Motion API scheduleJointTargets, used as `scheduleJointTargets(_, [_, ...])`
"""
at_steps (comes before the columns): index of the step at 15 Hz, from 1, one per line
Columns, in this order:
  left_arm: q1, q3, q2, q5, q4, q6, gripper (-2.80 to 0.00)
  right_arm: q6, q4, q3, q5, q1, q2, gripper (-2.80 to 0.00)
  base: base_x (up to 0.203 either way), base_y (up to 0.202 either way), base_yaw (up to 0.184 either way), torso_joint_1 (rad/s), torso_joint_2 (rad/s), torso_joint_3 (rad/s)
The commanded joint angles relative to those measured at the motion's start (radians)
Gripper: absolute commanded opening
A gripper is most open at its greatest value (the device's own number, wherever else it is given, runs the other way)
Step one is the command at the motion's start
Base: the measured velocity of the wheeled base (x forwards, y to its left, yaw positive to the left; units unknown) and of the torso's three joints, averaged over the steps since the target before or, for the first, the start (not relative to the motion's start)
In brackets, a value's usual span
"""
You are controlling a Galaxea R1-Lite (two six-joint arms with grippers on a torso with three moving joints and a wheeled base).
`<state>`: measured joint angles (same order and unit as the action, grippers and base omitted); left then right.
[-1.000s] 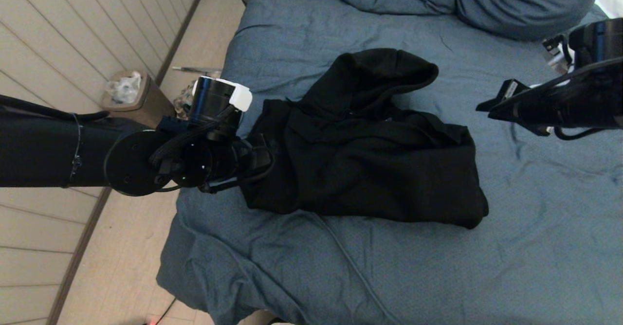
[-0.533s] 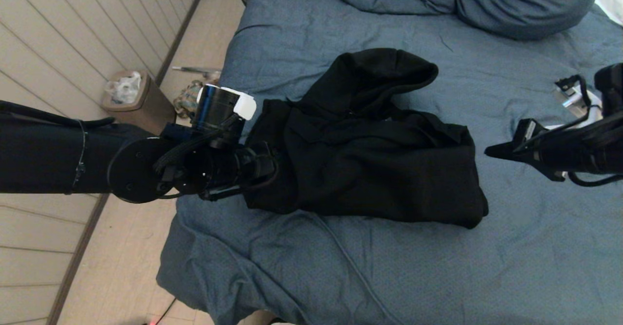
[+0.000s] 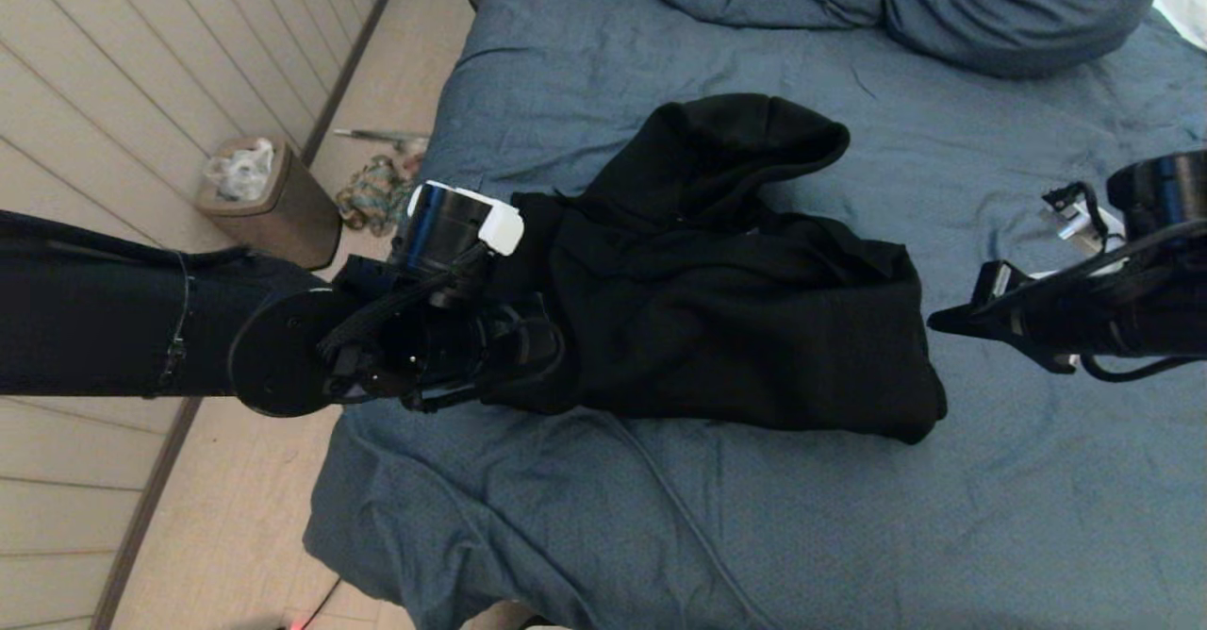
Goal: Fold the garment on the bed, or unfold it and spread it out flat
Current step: Fold the black sweatshirt
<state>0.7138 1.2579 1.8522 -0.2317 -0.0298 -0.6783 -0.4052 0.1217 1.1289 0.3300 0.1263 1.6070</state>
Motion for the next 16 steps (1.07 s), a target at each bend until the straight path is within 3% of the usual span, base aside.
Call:
scheduleJointTargets(1, [0.007,-0.001,0.052,-0.003,-0.002,-0.005,-2.8,-0.001,0.001,0.007,0.003,0.018,0.036,-2.8,0.0,0.0,0.0,0.0,0.0,0.0])
scheduleJointTargets(9, [0.007,-0.004,0.027,-0.004,-0.007,0.0,-2.8,-0.001,0.001,0.008,0.006,0.018,0.057,-2.8,0.0,0.0,0.0,0.0,0.0,0.0])
scheduleJointTargets(10, [0.007,-0.005,0.026,-0.01,-0.007,0.002,0.0,-0.001,0.001,0.008,0.006,0.017,0.063,-2.8,0.0,0.0,0.0,0.0,0.0,0.0])
scheduleJointTargets(16, [-0.035,0.039,0.094,-0.004,-0.05,0.01,0.0,-0.001,0.001,0.005,0.007,0.016,0.063,-2.8,0.0,0.0,0.0,0.0,0.0,0.0])
